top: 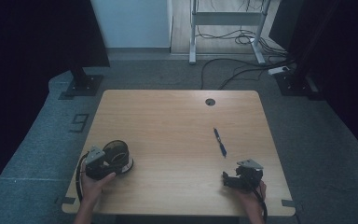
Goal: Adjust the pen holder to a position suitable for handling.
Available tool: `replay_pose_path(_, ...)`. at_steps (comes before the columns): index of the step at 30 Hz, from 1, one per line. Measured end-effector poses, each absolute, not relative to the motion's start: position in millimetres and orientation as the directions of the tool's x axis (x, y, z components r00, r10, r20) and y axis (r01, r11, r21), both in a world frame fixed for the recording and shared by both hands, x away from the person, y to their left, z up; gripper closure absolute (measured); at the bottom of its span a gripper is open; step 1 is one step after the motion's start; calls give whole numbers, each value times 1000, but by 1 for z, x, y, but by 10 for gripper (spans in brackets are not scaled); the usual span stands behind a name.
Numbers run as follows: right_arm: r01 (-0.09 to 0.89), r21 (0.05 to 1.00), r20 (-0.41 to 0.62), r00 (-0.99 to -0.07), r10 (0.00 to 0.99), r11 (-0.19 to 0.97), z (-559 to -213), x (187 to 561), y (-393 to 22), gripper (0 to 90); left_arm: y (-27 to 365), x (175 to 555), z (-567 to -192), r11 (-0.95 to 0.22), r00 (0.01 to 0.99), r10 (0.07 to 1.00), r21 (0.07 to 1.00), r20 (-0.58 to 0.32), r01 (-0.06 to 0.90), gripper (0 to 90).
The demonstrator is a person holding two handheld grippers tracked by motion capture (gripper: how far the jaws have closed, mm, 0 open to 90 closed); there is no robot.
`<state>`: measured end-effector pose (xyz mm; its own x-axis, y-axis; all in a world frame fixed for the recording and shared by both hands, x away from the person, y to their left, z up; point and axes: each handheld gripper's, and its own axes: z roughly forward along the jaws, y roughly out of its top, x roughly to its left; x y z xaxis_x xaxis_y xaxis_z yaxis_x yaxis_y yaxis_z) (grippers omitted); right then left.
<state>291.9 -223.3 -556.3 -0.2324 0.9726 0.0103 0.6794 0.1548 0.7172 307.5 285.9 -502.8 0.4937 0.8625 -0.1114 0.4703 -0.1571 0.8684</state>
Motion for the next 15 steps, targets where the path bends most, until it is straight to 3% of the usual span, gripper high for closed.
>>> replay_pose_path(15, 679, 717, 10, -232, 973, 154, -556, 292, -223, 3, 275, 307, -496, -151, 507, 854, 877, -117, 456, 89)
